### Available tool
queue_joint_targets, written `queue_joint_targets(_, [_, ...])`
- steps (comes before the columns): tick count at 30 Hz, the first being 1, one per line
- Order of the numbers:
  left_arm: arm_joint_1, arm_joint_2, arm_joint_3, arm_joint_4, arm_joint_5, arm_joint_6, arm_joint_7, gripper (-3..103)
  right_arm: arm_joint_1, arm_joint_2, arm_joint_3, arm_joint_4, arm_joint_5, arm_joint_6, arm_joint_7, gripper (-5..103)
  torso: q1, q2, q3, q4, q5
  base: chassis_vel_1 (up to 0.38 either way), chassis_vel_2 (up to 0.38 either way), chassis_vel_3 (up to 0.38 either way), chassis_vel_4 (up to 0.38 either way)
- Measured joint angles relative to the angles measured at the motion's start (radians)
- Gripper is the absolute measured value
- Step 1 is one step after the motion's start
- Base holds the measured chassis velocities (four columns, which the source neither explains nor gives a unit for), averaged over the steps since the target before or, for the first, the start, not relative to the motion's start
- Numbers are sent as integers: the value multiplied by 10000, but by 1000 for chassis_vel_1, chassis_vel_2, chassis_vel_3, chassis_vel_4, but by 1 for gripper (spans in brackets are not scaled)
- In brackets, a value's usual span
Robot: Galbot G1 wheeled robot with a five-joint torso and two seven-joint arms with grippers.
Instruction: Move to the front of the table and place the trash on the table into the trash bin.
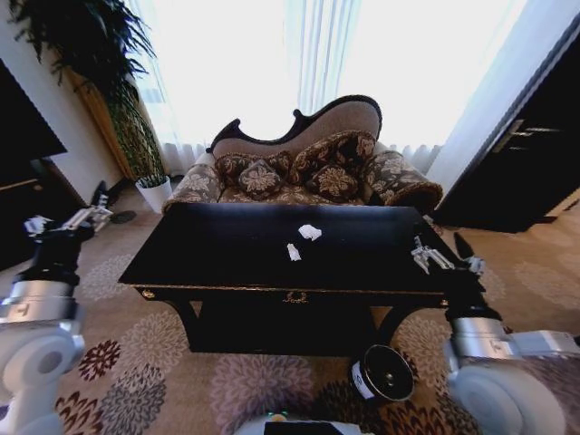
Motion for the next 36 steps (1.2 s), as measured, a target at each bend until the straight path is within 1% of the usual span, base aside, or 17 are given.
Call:
queue_joint_targets(3, [268,-123,-212,-141,-176,47,-64,100,238,-408,-48,-192,-463,-52,-108,100,-2,0,0,8,-1,0,0,0,0])
queue_joint_targets(5, [599,-221,-448,-372,-545,182,-164,100,614,-1157,-130,-526,-791,-194,-174,100,-2,0,-1,2,-4,0,0,0,0])
queue_joint_targets(7, [678,-239,-519,-433,-594,197,-174,100,695,-1362,-213,-598,-792,-242,-146,100,-2,0,0,2,-1,0,0,0,0])
queue_joint_targets(8, [865,-279,-718,-564,-656,223,-197,100,806,-1870,-463,-772,-726,-307,-4,100,-1,0,0,6,1,0,0,0,0])
queue_joint_targets(11, [1144,-329,-1033,-760,-693,253,-199,100,1103,-2925,-993,-1266,-345,-355,429,100,0,0,0,3,1,0,0,0,0])
queue_joint_targets(12, [1144,-329,-1033,-760,-693,253,-199,100,1103,-2925,-993,-1266,-345,-355,429,100,0,0,0,3,1,0,0,0,0])
queue_joint_targets(16, [1392,-415,-1237,-801,-612,256,-208,100,1921,-4496,-1684,-2013,624,-698,855,100,-1,0,0,6,-1,0,0,0,0])
queue_joint_targets(17, [1392,-415,-1237,-801,-612,256,-208,100,1921,-4496,-1684,-2013,624,-698,855,100,-1,0,0,6,-1,0,0,0,0])
queue_joint_targets(20, [1364,-474,-1195,-781,-447,256,-207,100,2336,-5259,-1890,-2277,1535,-1072,1011,100,0,-1,1,5,0,0,0,0,0])
queue_joint_targets(21, [1364,-474,-1195,-781,-447,256,-207,100,2336,-5259,-1890,-2277,1535,-1072,1011,100,0,-1,1,5,0,0,0,0,0])
queue_joint_targets(26, [1080,-707,-855,-434,-5,262,-196,100,2980,-6505,-2325,-2892,2267,-1463,869,100,-2,0,0,3,-1,0,0,0,0])
queue_joint_targets(27, [1080,-707,-855,-434,-5,262,-196,100,2980,-6505,-2325,-2892,2267,-1463,869,100,-2,0,0,3,-1,0,0,0,0])
queue_joint_targets(31, [978,-781,-977,-410,12,336,-197,100,4872,-7250,-4012,-3752,2628,-1669,866,100,0,-1,1,3,2,0,0,0,0])
queue_joint_targets(32, [1028,-854,-1054,-436,11,345,-198,100,5516,-7300,-4581,-3929,2667,-1742,854,100,0,0,1,3,-4,0,0,0,0])
queue_joint_targets(33, [1028,-854,-1054,-436,11,345,-198,100,5516,-7300,-4581,-3929,2667,-1742,854,100,0,0,1,3,-4,0,0,0,0])
queue_joint_targets(35, [1133,-937,-1214,-468,-3,355,-205,100,6656,-7257,-5846,-4261,2732,-1866,847,100,0,-1,1,5,-4,0,0,0,0])
queue_joint_targets(36, [1133,-937,-1214,-468,-3,355,-205,100,6656,-7257,-5846,-4261,2732,-1866,847,100,0,-1,1,5,-4,0,0,0,0])
